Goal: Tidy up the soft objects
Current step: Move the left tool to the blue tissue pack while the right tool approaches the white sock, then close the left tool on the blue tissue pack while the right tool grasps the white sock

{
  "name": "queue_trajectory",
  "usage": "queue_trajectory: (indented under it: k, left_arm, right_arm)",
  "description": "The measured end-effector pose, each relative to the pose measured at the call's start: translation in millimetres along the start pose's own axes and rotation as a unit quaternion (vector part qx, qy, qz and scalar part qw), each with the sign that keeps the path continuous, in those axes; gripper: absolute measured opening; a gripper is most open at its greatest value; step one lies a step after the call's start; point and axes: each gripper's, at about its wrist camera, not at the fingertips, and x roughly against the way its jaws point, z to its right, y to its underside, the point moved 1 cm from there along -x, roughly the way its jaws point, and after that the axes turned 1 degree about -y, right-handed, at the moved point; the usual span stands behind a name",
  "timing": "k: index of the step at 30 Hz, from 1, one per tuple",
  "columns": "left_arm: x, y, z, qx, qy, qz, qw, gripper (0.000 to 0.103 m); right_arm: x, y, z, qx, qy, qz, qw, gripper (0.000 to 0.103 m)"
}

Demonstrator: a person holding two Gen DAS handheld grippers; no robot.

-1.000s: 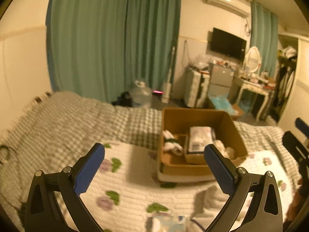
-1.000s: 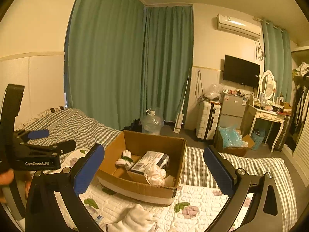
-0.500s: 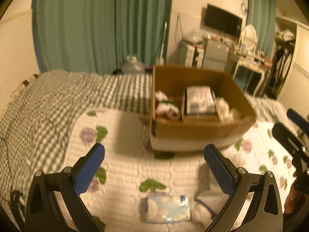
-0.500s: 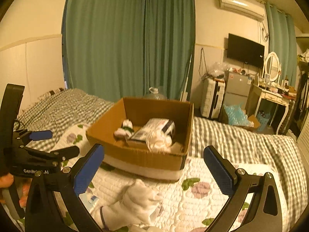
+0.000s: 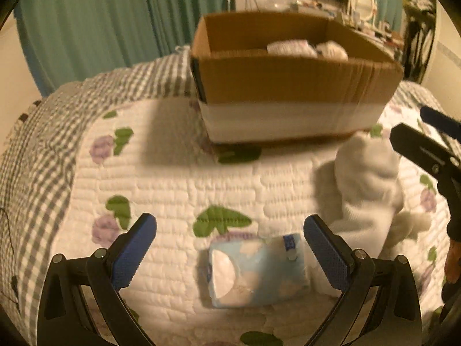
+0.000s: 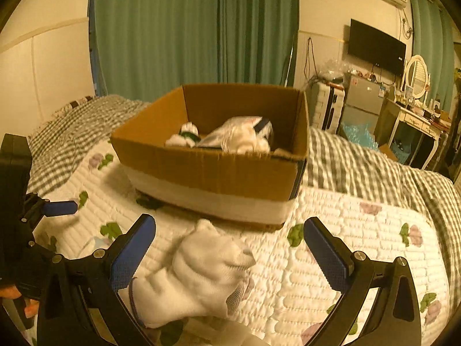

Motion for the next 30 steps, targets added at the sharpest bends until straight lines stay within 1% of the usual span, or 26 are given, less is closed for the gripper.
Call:
queue_trajectory:
  k: [4, 6, 9, 12, 18, 21, 24, 25, 28, 29, 30]
  left_arm:
    - [-15, 9, 2, 0.001, 0.009, -0.035, 0.9993, 0.103]
    - [-20, 13, 4, 0.002, 0.02, -0.053, 0.9984, 0.103]
    - [-22, 19, 9, -0.007, 0.024, -0.057, 0.998, 0.103]
    - [-21, 24, 11, -0.016, 0.015, -0.05, 0.9985, 0.103]
    - [-23, 32, 0, -0.018, 0.009, -0.075, 0.997, 0.103]
    - [-20, 38, -6, -0.022, 0.001, -0.076, 0.9969, 0.102]
    - [-18, 41, -14, -0.027, -0.001, -0.077, 0.9966, 0.094]
    - [-18, 42, -16, -0.025, 0.001, -0.079, 0.9966, 0.09]
    - [-18, 41, -19, -0.016, 0.012, -0.082, 0.9965, 0.071]
    - [-17, 41, -19, -0.013, 0.02, -0.08, 0.9965, 0.069]
    - [-16, 41, -19, -0.011, 0.024, -0.08, 0.9964, 0.068]
  right_arm:
    - [-11, 7, 0, -0.002, -0.005, -0.02, 1.0, 0.103]
    - [-15, 10, 0, -0.002, -0.007, -0.029, 1.0, 0.103]
    - [-23, 16, 0, -0.007, -0.011, -0.043, 0.999, 0.103]
    - [-28, 20, 0, -0.014, -0.016, -0.053, 0.998, 0.103]
    - [-34, 25, -6, -0.008, -0.018, -0.064, 0.998, 0.103]
    - [-38, 27, -8, -0.007, -0.018, -0.071, 0.997, 0.103]
    - [-42, 30, -10, -0.006, -0.02, -0.077, 0.997, 0.103]
    - [-44, 31, -11, -0.008, -0.023, -0.08, 0.997, 0.103]
    - [-45, 34, -11, -0.018, -0.034, -0.077, 0.996, 0.103]
    - [-45, 35, -11, -0.019, -0.037, -0.076, 0.996, 0.103]
    - [-46, 35, -12, -0.02, -0.04, -0.078, 0.996, 0.096]
